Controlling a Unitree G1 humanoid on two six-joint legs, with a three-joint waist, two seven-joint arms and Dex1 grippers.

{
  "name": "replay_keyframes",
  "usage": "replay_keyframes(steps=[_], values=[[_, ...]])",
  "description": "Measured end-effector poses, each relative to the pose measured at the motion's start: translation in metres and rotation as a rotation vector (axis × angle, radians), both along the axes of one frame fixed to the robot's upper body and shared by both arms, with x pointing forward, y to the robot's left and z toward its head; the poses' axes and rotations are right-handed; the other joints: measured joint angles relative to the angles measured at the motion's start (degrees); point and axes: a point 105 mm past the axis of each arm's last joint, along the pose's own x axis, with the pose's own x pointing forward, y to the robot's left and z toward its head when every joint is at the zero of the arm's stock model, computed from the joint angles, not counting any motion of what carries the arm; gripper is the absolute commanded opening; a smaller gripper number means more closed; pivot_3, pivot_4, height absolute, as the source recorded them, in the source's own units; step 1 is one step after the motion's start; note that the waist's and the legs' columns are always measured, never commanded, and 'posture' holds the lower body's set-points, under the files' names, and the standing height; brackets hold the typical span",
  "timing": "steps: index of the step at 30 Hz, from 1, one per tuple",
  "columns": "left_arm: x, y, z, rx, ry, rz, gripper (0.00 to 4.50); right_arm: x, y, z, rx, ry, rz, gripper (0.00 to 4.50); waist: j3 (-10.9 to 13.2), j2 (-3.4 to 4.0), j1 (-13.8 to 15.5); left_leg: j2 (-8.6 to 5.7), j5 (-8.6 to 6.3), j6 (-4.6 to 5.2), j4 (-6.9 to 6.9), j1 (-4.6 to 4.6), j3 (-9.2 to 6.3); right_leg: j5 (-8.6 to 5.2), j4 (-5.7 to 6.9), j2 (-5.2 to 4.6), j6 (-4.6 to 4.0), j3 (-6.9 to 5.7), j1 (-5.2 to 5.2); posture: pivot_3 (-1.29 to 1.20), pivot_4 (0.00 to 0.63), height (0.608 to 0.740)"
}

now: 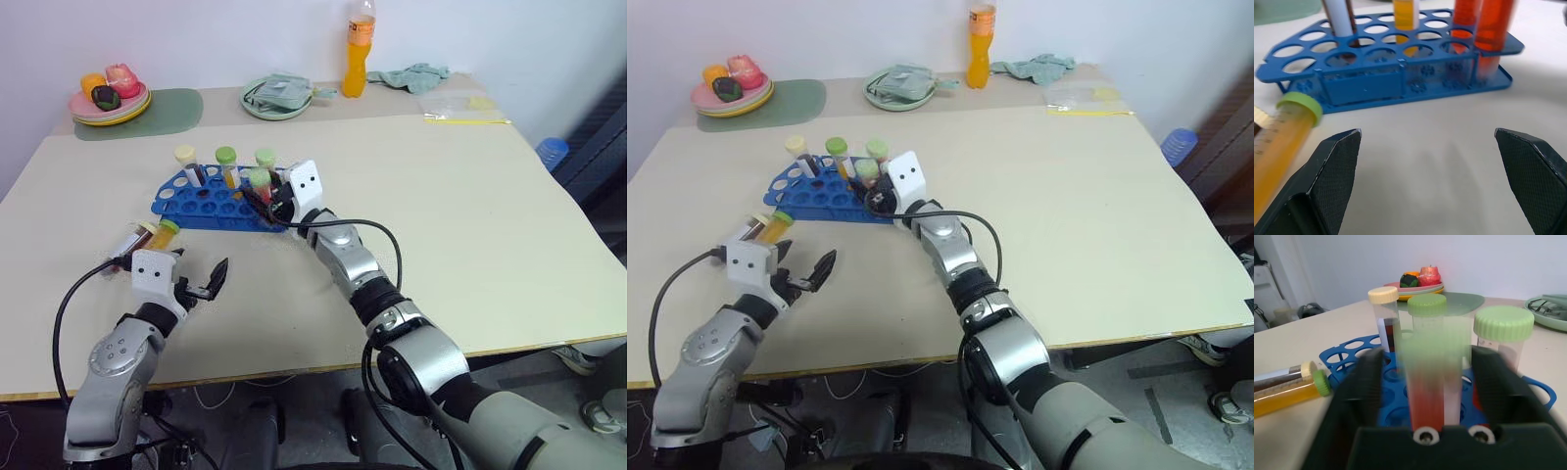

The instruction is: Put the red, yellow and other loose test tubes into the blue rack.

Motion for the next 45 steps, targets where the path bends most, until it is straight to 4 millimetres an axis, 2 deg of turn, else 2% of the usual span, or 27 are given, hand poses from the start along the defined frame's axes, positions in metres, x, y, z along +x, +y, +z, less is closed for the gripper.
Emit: replay_keyframes(steps=[2, 5, 8, 10, 12, 16, 20, 24, 29, 37, 39, 41, 45], values=[[0.000, 0.004, 0.005, 0.003, 0.006, 0.005, 4.50, -0.002, -0.002, 0.012, 0.014, -0.048, 0.000, 4.48, 0.00, 0.00, 0.00, 0.00, 0.00, 0.00, 0.00, 0.00, -0.15, 0.00, 0.00, 0.01, 0.00, 0.00, 0.00, 0.00, 0.150, 0.740], [0.009, 0.020, 0.023, 0.013, 0.019, 0.037, 4.50, -0.013, -0.006, 0.026, 0.024, -0.123, 0.027, 4.48, 0.00, -0.01, 0.16, -0.01, 0.01, -0.01, 0.02, -0.01, -0.31, 0.00, 0.02, 0.02, 0.00, -0.09, 0.03, 0.00, 0.150, 0.740], [0.018, 0.037, 0.049, 0.091, 0.050, 0.073, 4.50, -0.022, -0.010, 0.028, -0.003, -0.146, 0.062, 4.48, -0.01, -0.02, 0.08, -0.02, 0.01, -0.02, 0.03, -0.01, -0.33, 0.00, 0.03, 0.03, 0.00, -0.09, 0.03, 0.00, 0.150, 0.740], [0.019, 0.046, 0.057, 0.157, 0.087, 0.089, 4.50, -0.024, -0.015, 0.029, -0.017, -0.150, 0.066, 4.48, 0.02, 0.03, -0.03, -0.03, 0.01, -0.02, -0.01, 0.01, -0.29, 0.00, 0.03, 0.03, 0.00, -0.06, 0.03, 0.00, 0.150, 0.740], [0.020, 0.056, 0.059, 0.219, 0.183, 0.101, 4.50, -0.024, -0.023, 0.030, -0.036, -0.156, 0.063, 4.48, 0.02, 0.03, -0.08, -0.03, 0.01, -0.02, -0.01, 0.01, -0.31, -0.01, 0.04, 0.06, 0.00, -0.07, 0.03, 0.00, 0.150, 0.740], [0.026, 0.076, 0.065, 0.218, 0.480, 0.110, 4.50, -0.029, -0.037, 0.028, -0.086, -0.148, 0.088, 4.48, 0.05, 0.00, 0.01, -0.03, 0.04, -0.05, 0.02, 0.00, -0.26, -0.01, 0.07, 0.12, 0.00, -0.17, 0.07, 0.00, 0.150, 0.740], [0.036, 0.075, 0.072, 0.221, 0.648, 0.072, 4.50, -0.047, -0.052, 0.017, -0.188, -0.152, 0.189, 4.48, 0.08, 0.04, 0.02, -0.06, 0.04, -0.06, -0.02, 0.00, -0.19, -0.03, -0.01, 0.08, 0.02, -0.14, 0.09, 0.00, 0.150, 0.740], [0.046, 0.069, 0.063, 0.208, 0.760, 0.030, 4.50, -0.056, -0.058, 0.011, -0.224, -0.131, 0.229, 4.48, 0.09, 0.02, -0.30, -0.01, 0.05, -0.08, -0.04, -0.01, -0.18, -0.03, 0.03, 0.14, 0.02, -0.12, 0.03, 0.00, 0.150, 0.740], [0.059, 0.073, 0.050, 0.263, 0.851, 0.062, 4.50, -0.066, -0.055, 0.009, -0.239, -0.124, 0.265, 4.48, 0.09, 0.02, -0.76, 0.00, 0.06, -0.09, -0.03, -0.03, -0.15, -0.03, 0.04, 0.15, 0.01, -0.09, 0.00, 0.00, 0.150, 0.740], [0.075, 0.067, 0.034, 0.283, 0.907, 0.064, 4.50, -0.076, -0.055, 0.005, -0.251, -0.111, 0.279, 4.48, 0.09, -0.01, 0.05, -0.02, 0.06, -0.09, 0.04, -0.06, -0.13, -0.03, 0.04, 0.11, 0.02, -0.09, 0.00, 0.00, 0.150, 0.740], [0.078, 0.066, 0.027, 0.276, 0.923, 0.065, 3.98, -0.077, -0.056, 0.003, -0.257, -0.102, 0.280, 4.50, 0.09, -0.01, 0.08, -0.02, 0.07, -0.09, 0.04, -0.06, -0.13, -0.03, 0.04, 0.11, 0.02, -0.09, 0.00, 0.00, 0.150, 0.740], [0.079, 0.066, 0.020, 0.260, 0.944, 0.061, 3.25, -0.077, -0.056, 0.002, -0.262, -0.094, 0.280, 4.50, 0.09, -0.02, 0.05, -0.02, 0.07, -0.09, 0.04, -0.06, -0.13, -0.03, 0.05, 0.11, 0.02, -0.09, 0.00, 0.00, 0.150, 0.740], [0.081, 0.066, 0.019, 0.251, 0.951, 0.065, 1.24, -0.080, -0.057, 0.003, -0.261, -0.098, 0.282, 4.50, 0.09, -0.02, 0.02, -0.02, 0.07, -0.09, 0.04, -0.06, -0.13, -0.03, 0.07, 0.11, 0.02, -0.09, 0.00, 0.00, 0.150, 0.740]])
